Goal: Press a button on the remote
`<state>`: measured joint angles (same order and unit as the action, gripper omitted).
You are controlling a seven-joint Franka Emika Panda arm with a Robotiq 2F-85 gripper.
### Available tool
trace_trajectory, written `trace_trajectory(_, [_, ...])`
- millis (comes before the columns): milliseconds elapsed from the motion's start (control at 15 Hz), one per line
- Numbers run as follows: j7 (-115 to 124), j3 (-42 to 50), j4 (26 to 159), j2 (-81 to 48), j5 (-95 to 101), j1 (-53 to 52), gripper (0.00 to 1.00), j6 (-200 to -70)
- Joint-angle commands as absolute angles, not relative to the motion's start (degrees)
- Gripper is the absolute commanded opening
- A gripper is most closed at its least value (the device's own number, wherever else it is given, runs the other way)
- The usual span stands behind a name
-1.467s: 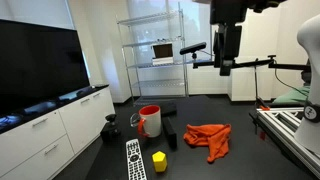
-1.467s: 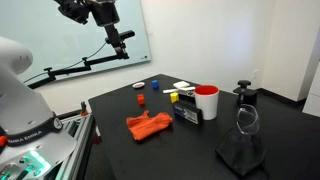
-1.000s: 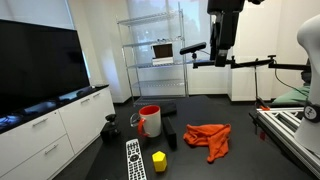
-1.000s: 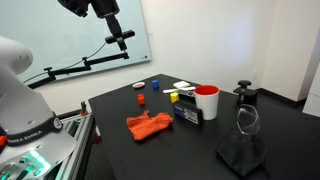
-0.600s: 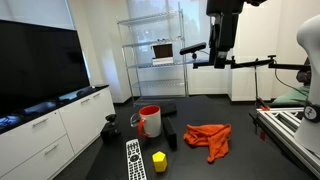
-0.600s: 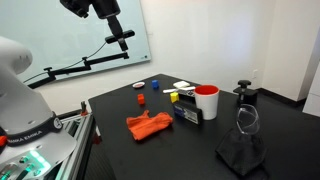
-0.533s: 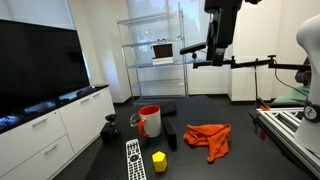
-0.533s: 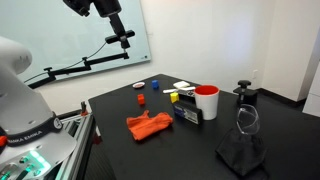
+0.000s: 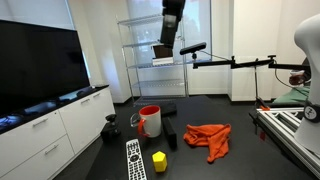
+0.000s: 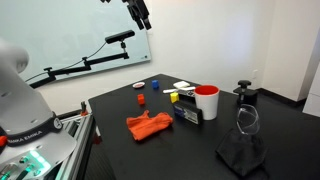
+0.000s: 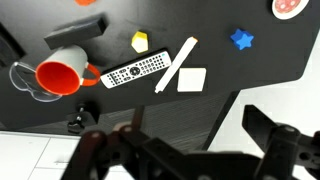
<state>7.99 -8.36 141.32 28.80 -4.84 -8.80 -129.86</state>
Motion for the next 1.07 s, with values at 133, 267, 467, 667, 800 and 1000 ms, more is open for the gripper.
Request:
trace_trajectory(133, [8.17,-8.43,135.17,21.93,-5.28,-8.29,1.00,-130.50])
trace_trajectory(267, [8.57,-8.40,133.10,19.74,-5.25,-7.98,1.00,-130.59])
trace_trajectory(467, [7.75,-8.48,133.00,19.47,-4.43,-8.00,1.00,-128.95])
trace_trajectory(667, [7.15,-9.07,131.08,14.62,-3.07,-7.78,1.00,-127.64])
trace_trajectory(800, [6.48,-8.85,129.94,11.43,-1.19,-7.43,1.00,-128.26])
trace_trajectory(1000, [3.12,-8.06,128.41,6.80,1.27,-7.28,1.00,-129.97])
